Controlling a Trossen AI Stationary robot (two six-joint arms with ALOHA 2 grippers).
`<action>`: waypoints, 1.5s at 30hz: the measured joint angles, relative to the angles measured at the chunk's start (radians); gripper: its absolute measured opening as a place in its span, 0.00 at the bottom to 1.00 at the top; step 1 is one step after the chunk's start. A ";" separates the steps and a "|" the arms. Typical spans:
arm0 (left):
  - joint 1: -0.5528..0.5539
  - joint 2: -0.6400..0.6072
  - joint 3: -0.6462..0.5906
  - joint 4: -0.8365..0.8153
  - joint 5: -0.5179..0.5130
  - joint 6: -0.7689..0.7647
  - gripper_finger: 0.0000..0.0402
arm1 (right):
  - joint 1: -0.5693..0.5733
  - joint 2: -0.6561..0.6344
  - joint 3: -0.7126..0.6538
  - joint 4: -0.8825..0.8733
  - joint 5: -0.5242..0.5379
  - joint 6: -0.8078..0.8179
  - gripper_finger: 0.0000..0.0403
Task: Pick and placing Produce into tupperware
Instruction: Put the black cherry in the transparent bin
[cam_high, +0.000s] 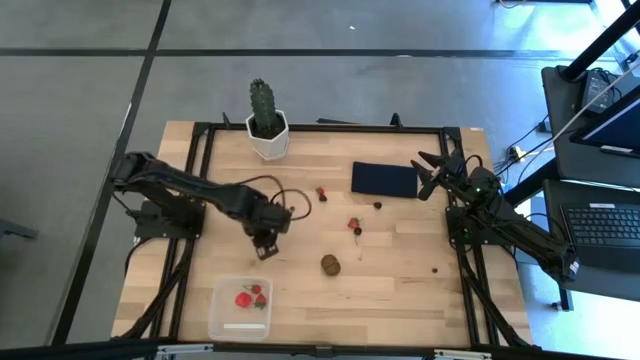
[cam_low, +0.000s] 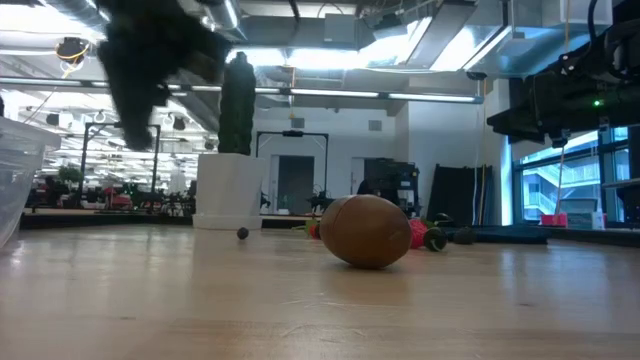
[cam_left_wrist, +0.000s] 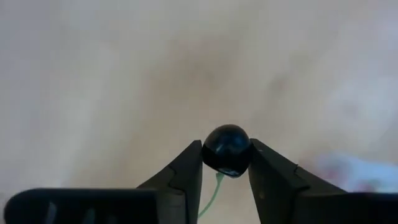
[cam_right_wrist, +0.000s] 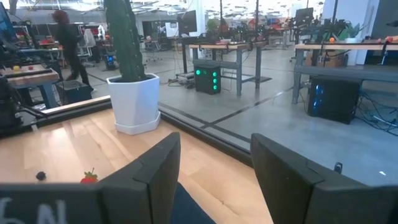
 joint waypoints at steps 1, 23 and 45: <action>-0.027 -0.012 0.000 -0.001 0.006 -0.030 0.25 | 0.000 0.000 0.000 -0.001 0.000 0.001 0.49; -0.502 -0.063 0.001 0.140 -0.138 -0.578 0.19 | 0.000 0.000 0.000 0.004 0.001 0.030 0.49; -0.471 -0.062 0.001 0.087 -0.192 -0.425 0.16 | 0.000 0.000 0.000 0.001 0.001 0.054 0.49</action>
